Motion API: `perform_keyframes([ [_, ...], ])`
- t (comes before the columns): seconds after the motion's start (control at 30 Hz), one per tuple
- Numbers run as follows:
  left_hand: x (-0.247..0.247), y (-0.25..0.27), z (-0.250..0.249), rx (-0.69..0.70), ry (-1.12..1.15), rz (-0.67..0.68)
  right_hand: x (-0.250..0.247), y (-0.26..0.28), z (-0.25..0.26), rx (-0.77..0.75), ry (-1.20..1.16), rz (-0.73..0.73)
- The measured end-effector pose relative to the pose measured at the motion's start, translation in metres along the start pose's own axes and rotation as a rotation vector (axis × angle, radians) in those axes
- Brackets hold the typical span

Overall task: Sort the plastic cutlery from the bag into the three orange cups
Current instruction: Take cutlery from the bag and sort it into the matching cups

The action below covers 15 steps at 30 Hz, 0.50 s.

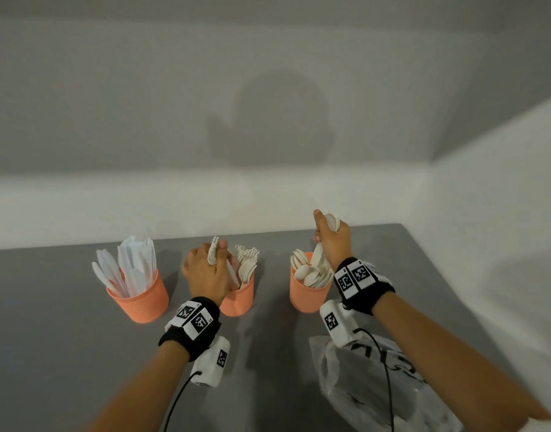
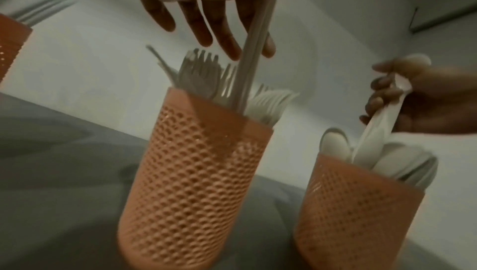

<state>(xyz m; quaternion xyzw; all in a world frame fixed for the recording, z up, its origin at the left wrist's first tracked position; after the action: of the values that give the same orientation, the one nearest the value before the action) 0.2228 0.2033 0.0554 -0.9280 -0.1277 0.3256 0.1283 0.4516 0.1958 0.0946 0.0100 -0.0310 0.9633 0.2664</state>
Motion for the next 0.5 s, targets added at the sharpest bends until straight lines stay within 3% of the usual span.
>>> perform_keyframes([
  [0.13, 0.008, 0.003, 0.020, -0.019, -0.205, 0.005, -0.004, 0.004, -0.011, 0.036, 0.204, 0.024],
  [0.33, 0.007, 0.013, 0.017, 0.101, -0.199, -0.041, -0.011, 0.007, -0.015, 0.145, 0.457, 0.053],
  [0.43, 0.005, 0.013, 0.010, 0.139, -0.041, -0.008, -0.008, 0.012, -0.007, -0.004, 0.498, 0.063],
  [0.5, 0.007, 0.010, 0.010, 0.172, -0.063, 0.056, -0.004, 0.017, -0.002, -0.098, 0.579, 0.123],
])
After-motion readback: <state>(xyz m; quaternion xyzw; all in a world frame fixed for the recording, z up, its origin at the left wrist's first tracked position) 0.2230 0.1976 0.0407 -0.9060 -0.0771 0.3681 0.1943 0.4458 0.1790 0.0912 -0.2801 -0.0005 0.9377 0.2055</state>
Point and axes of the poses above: each hand's wrist, its own y-axis away from the middle knuckle, its own x-axis out of the palm, z = x × y, the point moved 1 cm from there along -y, towards the middle knuckle, and after that the axes turned 4 degrees about -y, right-handed, at the moved point
